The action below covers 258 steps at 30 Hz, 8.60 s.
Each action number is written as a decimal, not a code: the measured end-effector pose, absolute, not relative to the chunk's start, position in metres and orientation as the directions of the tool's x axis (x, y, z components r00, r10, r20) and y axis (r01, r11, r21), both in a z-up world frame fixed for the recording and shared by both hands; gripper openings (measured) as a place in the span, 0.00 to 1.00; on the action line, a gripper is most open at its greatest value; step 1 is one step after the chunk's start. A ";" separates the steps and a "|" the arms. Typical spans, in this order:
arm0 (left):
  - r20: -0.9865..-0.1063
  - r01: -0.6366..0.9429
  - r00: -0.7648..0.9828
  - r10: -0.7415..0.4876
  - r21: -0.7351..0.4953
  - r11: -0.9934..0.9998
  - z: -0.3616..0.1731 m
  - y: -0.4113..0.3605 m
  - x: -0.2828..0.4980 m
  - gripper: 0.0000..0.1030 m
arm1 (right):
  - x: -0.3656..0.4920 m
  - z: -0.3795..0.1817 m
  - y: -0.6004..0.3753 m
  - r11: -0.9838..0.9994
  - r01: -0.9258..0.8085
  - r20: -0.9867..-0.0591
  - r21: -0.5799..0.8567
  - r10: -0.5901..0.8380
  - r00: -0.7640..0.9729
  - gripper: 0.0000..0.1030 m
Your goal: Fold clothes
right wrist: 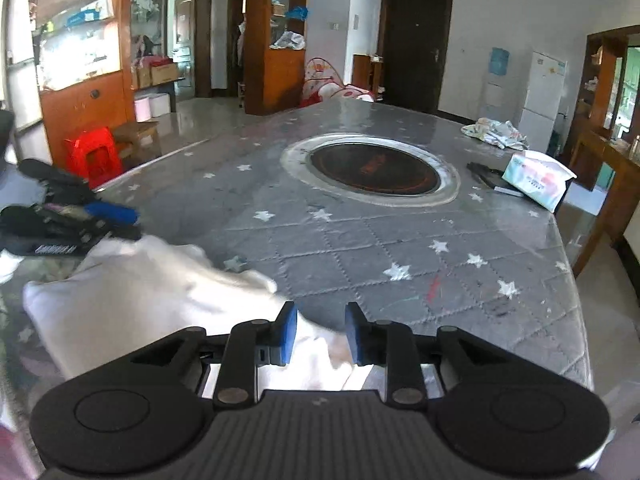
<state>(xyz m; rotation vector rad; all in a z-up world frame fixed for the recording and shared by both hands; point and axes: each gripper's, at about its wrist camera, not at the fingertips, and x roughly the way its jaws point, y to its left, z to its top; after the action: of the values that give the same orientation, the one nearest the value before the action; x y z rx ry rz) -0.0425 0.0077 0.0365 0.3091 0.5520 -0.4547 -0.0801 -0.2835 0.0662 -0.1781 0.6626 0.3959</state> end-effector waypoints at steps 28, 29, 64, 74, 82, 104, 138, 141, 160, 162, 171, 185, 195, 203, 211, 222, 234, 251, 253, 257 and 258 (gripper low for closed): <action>-0.645 0.536 0.636 -0.424 -0.027 0.844 0.023 -0.038 -0.035 0.19 | -0.045 0.034 -0.230 0.874 -0.485 -0.689 -0.034 0.331 0.645 0.18; -0.646 0.535 0.634 -0.424 -0.029 0.844 0.022 -0.038 -0.035 0.19 | -0.045 0.036 -0.230 0.874 -0.484 -0.689 -0.034 0.330 0.645 0.18; -0.598 0.551 0.683 -0.419 0.045 0.833 0.052 -0.041 -0.106 0.23 | -0.142 0.051 -0.276 0.853 -0.516 -0.649 -0.076 0.351 0.675 0.20; -0.647 0.534 0.644 -0.409 -0.004 0.846 0.031 -0.017 -0.135 0.25 | -0.149 0.044 -0.281 0.851 -0.520 -0.695 -0.072 0.331 0.638 0.20; -0.619 0.478 0.677 -0.398 -0.040 0.877 0.040 -0.001 -0.123 0.25 | -0.125 0.066 -0.274 0.854 -0.517 -0.654 -0.063 0.356 0.668 0.20; -0.654 0.398 0.668 -0.355 -0.089 0.913 0.029 0.016 -0.050 0.23 | -0.062 0.041 -0.266 0.888 -0.459 -0.705 -0.023 0.311 0.637 0.20; -0.625 0.295 0.718 -0.307 -0.126 0.947 0.045 0.032 -0.055 0.61 | -0.100 0.071 -0.202 0.756 -0.645 -0.639 -0.111 0.443 0.629 0.42; -0.621 0.233 0.738 -0.266 -0.136 0.963 0.046 0.048 -0.067 0.75 | -0.117 0.074 -0.183 0.701 -0.703 -0.640 -0.120 0.487 0.594 0.47; -0.632 0.029 0.680 -0.372 -0.483 0.875 0.033 0.103 -0.098 0.90 | -0.159 0.027 -0.085 0.480 -0.817 -0.681 -0.318 0.485 0.550 0.24; -0.629 0.012 0.660 -0.409 -0.536 0.844 0.029 0.104 -0.097 0.90 | -0.155 0.030 -0.089 0.507 -0.815 -0.675 -0.282 0.498 0.544 0.15; -0.579 -0.089 0.610 -0.541 -0.729 0.679 0.015 0.101 -0.085 0.90 | -0.134 0.064 -0.122 0.614 -0.786 -0.623 -0.065 0.590 0.513 0.07; -0.531 -0.142 0.540 -0.653 -0.822 0.551 -0.017 0.078 -0.063 0.19 | -0.145 0.064 -0.141 0.608 -0.794 -0.602 0.001 0.634 0.485 0.08; -0.555 -0.093 0.545 -0.629 -0.785 0.612 -0.013 0.074 -0.064 0.17 | -0.128 0.065 -0.223 0.807 -0.591 -0.590 0.028 0.490 0.641 0.19; -0.576 -0.061 0.553 -0.603 -0.749 0.660 -0.007 0.069 -0.065 0.18 | -0.095 0.037 -0.308 0.949 -0.299 -0.651 0.098 0.289 0.702 0.27; -0.597 -0.042 0.553 -0.581 -0.717 0.696 -0.002 0.062 -0.063 0.18 | -0.076 0.019 -0.334 0.933 -0.199 -0.639 0.299 0.351 0.685 0.32; -0.627 0.086 0.556 -0.546 -0.610 0.788 0.034 0.037 -0.059 0.17 | -0.100 0.053 -0.325 0.925 -0.271 -0.553 0.266 0.377 0.743 0.08; -0.596 0.292 0.524 -0.609 -0.545 0.786 0.083 -0.039 -0.025 0.17 | -0.132 0.119 -0.362 0.970 -0.195 -0.432 0.146 0.240 0.869 0.08; -0.670 0.328 0.457 -0.585 -0.485 0.811 0.073 -0.119 0.038 0.17 | -0.104 0.092 -0.431 0.986 -0.015 -0.532 0.167 0.103 0.841 0.27; -0.680 0.312 0.455 -0.575 -0.483 0.818 0.069 -0.114 0.041 0.17 | -0.097 0.073 -0.431 0.984 -0.001 -0.566 0.180 0.104 0.818 0.38; -0.700 0.295 0.446 -0.558 -0.474 0.830 0.060 -0.108 0.043 0.17 | -0.086 0.040 -0.435 0.965 0.032 -0.611 0.260 0.138 0.780 0.39; -0.702 0.293 0.445 -0.555 -0.472 0.832 0.058 -0.108 0.043 0.17 | -0.083 0.033 -0.435 0.963 0.043 -0.618 0.267 0.136 0.774 0.40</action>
<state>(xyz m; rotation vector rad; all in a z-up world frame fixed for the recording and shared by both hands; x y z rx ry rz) 0.0433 -0.1081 0.0577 -0.3007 0.9774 -0.5353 -0.0832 -0.4346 0.0334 0.2745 0.6854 0.0511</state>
